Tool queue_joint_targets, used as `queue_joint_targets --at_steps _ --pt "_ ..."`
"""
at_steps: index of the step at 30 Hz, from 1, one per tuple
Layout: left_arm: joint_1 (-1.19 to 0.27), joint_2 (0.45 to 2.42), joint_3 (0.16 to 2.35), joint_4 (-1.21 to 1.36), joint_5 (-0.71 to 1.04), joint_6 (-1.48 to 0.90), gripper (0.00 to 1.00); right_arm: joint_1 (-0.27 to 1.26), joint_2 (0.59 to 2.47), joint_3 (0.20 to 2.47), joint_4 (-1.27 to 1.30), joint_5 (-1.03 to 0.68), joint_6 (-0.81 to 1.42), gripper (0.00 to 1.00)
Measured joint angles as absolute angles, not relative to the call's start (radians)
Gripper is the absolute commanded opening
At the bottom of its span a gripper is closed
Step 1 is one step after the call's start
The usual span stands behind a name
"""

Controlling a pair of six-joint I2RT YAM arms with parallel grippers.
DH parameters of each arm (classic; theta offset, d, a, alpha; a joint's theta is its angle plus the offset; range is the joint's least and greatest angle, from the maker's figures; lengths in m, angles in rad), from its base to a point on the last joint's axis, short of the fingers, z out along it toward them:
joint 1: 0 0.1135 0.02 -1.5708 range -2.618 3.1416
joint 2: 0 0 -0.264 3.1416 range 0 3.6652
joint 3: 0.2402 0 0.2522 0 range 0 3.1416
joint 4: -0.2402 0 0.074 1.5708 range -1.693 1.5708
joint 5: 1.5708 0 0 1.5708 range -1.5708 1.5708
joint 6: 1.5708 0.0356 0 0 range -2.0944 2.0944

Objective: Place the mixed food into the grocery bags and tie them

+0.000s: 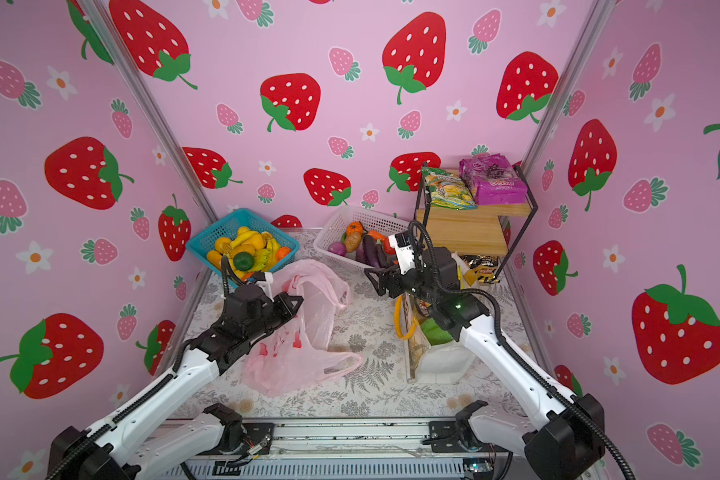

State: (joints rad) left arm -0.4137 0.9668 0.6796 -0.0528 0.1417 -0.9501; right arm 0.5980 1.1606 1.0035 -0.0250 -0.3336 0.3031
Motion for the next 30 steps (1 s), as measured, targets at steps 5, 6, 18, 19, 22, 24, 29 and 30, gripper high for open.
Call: queue_joint_targets --at_steps 5,6,18,19,22,24,29,30 --pt "-0.380 0.939 0.680 0.019 0.205 -1.069 0.00 0.614 1.153 0.913 0.016 -0.352 0.327 0.87" --pt "-0.379 0.938 0.680 0.030 0.212 -1.082 0.00 0.625 1.154 0.898 0.027 -0.360 0.335 0.88" --pt "-0.377 0.937 0.680 0.083 0.248 -1.151 0.00 0.788 1.302 0.857 0.205 -0.469 0.410 0.86" --pt "-0.378 0.937 0.680 0.086 0.248 -1.154 0.00 0.797 1.320 0.859 0.211 -0.469 0.416 0.86" --pt "-0.379 0.937 0.680 0.099 0.248 -1.158 0.00 0.827 1.366 0.873 0.219 -0.469 0.424 0.85" --pt "-0.381 0.937 0.680 0.108 0.247 -1.160 0.00 0.846 1.394 0.889 0.226 -0.469 0.428 0.84" --pt "-0.385 0.938 0.680 0.125 0.257 -1.168 0.00 0.883 1.470 0.933 0.263 -0.465 0.459 0.34" --pt "-0.385 0.938 0.680 0.130 0.261 -1.169 0.00 0.884 1.483 0.940 0.263 -0.457 0.460 0.25"
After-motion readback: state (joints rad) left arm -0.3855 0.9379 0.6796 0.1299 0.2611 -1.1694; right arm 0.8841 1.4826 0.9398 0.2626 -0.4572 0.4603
